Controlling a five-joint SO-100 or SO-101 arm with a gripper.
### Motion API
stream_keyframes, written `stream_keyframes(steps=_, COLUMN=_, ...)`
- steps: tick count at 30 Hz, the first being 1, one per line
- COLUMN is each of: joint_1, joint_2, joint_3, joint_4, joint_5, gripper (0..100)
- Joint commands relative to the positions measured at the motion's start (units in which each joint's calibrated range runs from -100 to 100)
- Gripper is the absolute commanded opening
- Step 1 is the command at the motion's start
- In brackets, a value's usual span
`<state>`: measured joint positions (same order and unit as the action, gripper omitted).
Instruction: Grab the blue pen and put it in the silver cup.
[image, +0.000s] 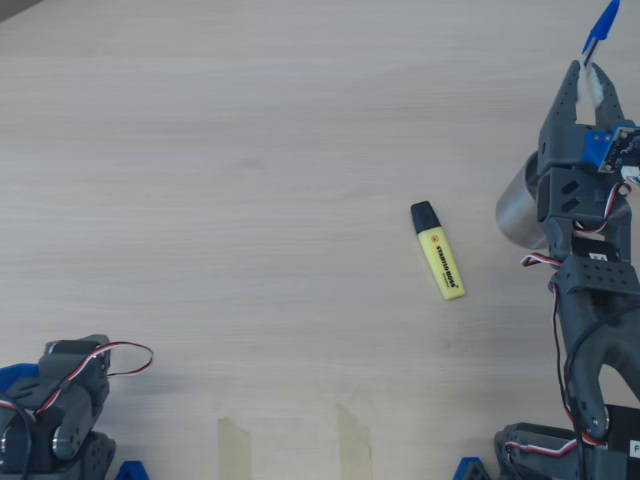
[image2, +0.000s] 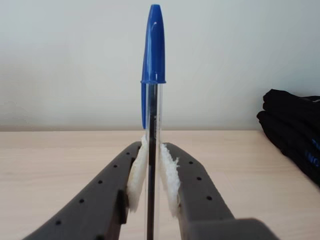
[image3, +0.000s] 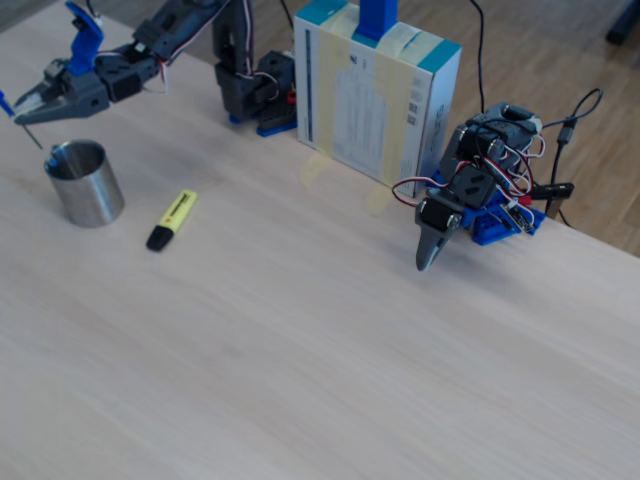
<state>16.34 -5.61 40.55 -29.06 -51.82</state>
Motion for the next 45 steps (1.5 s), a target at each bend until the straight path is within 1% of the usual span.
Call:
stream_keyframes(steps=1, joint_1=2.07, joint_2=0.79, joint_3=-3.95, joint_4=-0.84, joint_5=0.17, gripper=2)
stream_keyframes(steps=7, joint_1=4.51, joint_2=2.21, joint_3=-3.95, joint_4=-0.84, joint_5=0.17, gripper=2)
stream_keyframes(steps=15, joint_1=4.6, joint_2=6.03, joint_3=-7.49, joint_4=-0.84, joint_5=0.17, gripper=2)
stream_keyframes(steps=28, joint_1=7.65, joint_2=3.87, joint_3=-2.5, joint_4=-0.75, joint_5=0.22, gripper=2)
stream_keyframes(steps=33, joint_1=7.13, joint_2=1.29, joint_3=0.31, joint_4=-0.75, joint_5=0.17, gripper=2)
stream_keyframes(steps=45, joint_1=6.43, joint_2=1.87, joint_3=3.76, joint_4=-0.15, joint_5=0.17, gripper=2)
